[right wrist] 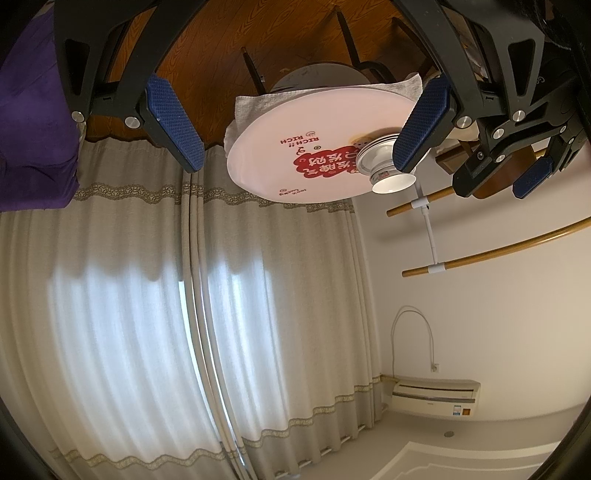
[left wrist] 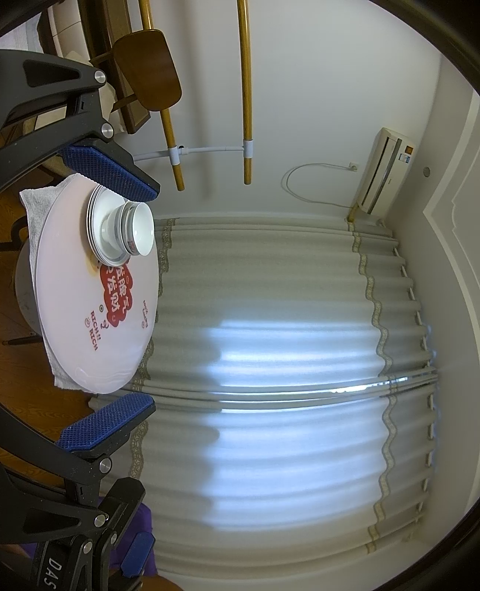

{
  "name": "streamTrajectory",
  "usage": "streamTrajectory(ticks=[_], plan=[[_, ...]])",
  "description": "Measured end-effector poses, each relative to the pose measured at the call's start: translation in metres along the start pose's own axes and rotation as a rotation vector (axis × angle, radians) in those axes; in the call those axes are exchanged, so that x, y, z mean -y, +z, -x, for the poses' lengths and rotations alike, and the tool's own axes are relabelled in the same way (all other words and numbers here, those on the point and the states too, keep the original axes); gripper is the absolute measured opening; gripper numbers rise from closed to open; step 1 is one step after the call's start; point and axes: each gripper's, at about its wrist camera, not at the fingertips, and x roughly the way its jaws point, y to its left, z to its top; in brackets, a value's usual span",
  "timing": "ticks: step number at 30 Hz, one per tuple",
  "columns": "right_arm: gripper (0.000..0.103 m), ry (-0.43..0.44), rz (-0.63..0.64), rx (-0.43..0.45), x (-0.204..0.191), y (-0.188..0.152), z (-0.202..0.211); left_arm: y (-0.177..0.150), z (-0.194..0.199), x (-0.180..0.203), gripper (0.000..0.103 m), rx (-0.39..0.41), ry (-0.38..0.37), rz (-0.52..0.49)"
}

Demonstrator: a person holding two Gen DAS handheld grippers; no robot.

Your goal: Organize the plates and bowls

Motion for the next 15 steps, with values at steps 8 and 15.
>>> streamTrajectory(ticks=[8,15], plan=[[0.103,0.000,0.000,0.000,0.0002,-0.0003,0.0003,-0.0002,0.0011,-0.0002,0.102,0.001,0.000,-0.001],[0.103,-0.001,-0.001,0.001,0.0002,-0.0004,0.0005,0.0001,0.0034,-0.0013,0.102,0.003,-0.001,-0.002]])
